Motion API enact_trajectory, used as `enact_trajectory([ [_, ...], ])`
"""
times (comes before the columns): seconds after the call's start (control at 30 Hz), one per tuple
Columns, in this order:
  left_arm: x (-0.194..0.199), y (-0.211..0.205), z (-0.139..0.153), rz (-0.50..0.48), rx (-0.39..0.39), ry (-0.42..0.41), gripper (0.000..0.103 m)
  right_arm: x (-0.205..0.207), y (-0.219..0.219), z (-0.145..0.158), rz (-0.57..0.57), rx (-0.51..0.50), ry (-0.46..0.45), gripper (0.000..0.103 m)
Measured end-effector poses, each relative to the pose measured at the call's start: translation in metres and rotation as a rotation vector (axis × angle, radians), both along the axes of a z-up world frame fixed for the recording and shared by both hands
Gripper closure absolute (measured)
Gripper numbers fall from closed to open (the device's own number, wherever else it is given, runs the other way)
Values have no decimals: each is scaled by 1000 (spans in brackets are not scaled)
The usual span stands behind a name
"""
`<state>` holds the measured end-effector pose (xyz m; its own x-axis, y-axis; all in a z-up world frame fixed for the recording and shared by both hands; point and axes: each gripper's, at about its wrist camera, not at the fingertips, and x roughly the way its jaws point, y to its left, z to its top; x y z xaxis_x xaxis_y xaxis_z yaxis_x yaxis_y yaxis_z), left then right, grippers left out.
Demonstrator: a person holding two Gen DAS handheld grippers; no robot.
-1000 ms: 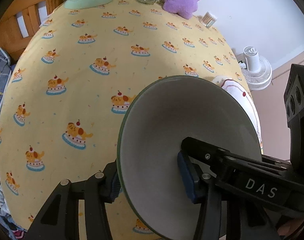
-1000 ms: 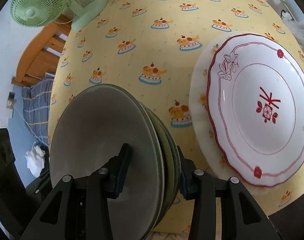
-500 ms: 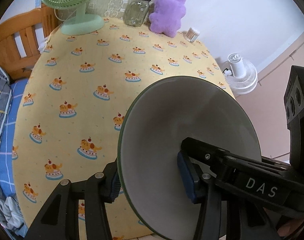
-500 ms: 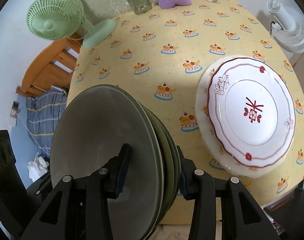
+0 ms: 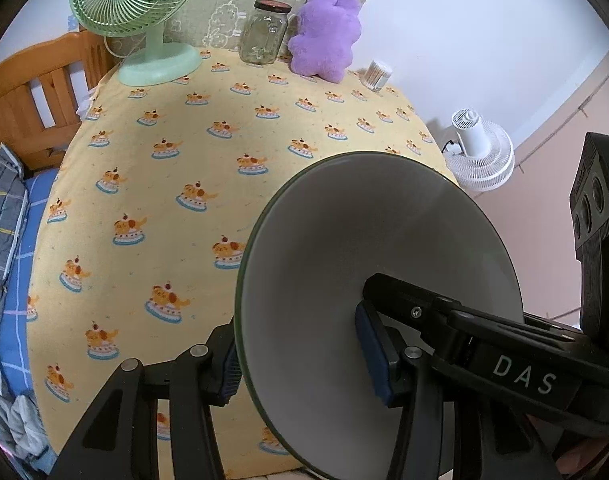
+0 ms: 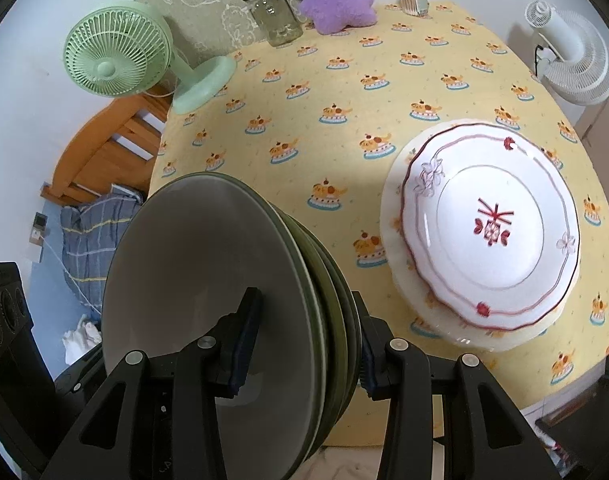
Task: Organize plates and bowls
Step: 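Carry the stacked bowls with the right tool over the plate stack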
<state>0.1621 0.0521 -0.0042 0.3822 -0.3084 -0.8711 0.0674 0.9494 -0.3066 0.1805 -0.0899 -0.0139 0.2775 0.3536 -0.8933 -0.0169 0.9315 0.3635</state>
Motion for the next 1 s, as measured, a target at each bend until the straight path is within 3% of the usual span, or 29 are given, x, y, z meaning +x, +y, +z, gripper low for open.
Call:
enact_trajectory([
  [0.57, 14, -89, 10, 51, 4, -10, 53, 16, -91, 14, 43, 11, -17, 58],
  [1.0, 32, -141, -2, 73, -21, 4, 53, 36, -148, 7, 57, -5, -10, 58],
])
